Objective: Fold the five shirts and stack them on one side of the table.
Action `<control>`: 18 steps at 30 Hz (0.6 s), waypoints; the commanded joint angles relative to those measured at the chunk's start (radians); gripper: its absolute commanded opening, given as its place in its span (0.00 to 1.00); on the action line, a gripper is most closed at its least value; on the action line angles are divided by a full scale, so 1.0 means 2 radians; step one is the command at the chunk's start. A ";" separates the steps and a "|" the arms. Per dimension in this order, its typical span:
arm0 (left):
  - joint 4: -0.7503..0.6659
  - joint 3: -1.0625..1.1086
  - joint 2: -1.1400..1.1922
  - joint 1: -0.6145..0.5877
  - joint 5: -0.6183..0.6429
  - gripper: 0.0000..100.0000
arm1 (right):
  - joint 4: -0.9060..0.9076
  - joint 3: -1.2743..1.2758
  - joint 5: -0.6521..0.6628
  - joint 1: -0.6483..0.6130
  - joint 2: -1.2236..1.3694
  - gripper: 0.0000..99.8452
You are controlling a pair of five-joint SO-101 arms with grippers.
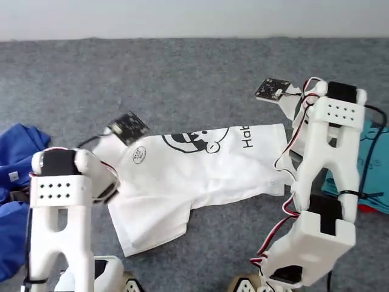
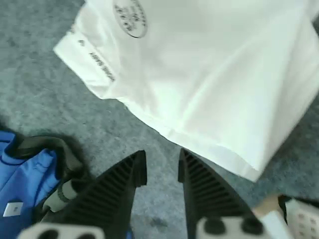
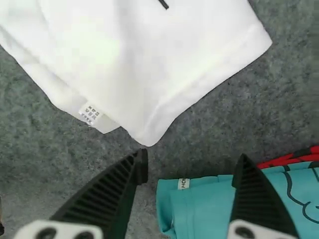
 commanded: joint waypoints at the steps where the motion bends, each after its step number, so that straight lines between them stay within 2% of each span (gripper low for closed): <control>1: -0.087 -0.014 0.010 -0.008 0.087 0.11 | -0.068 0.000 -0.072 -0.028 -0.018 0.25; 3: -0.125 -0.008 0.035 -0.005 0.125 0.09 | -0.113 0.004 -0.119 -0.051 -0.003 0.17; 6: -0.171 -0.014 0.093 -0.005 0.147 0.02 | -0.175 0.004 -0.154 -0.076 0.029 0.00; 8: -0.185 -0.030 0.137 -0.006 0.158 0.02 | -0.205 0.004 -0.176 -0.082 0.053 0.04; 11: -0.183 -0.065 0.204 -0.005 0.170 0.01 | -0.255 0.004 -0.206 -0.085 0.088 0.02; 16: -0.186 -0.109 0.292 -0.003 0.167 0.01 | -0.303 0.003 -0.213 -0.085 0.133 0.01; 18: -0.186 -0.121 0.334 0.000 0.148 0.01 | -0.317 0.003 -0.213 -0.082 0.149 0.01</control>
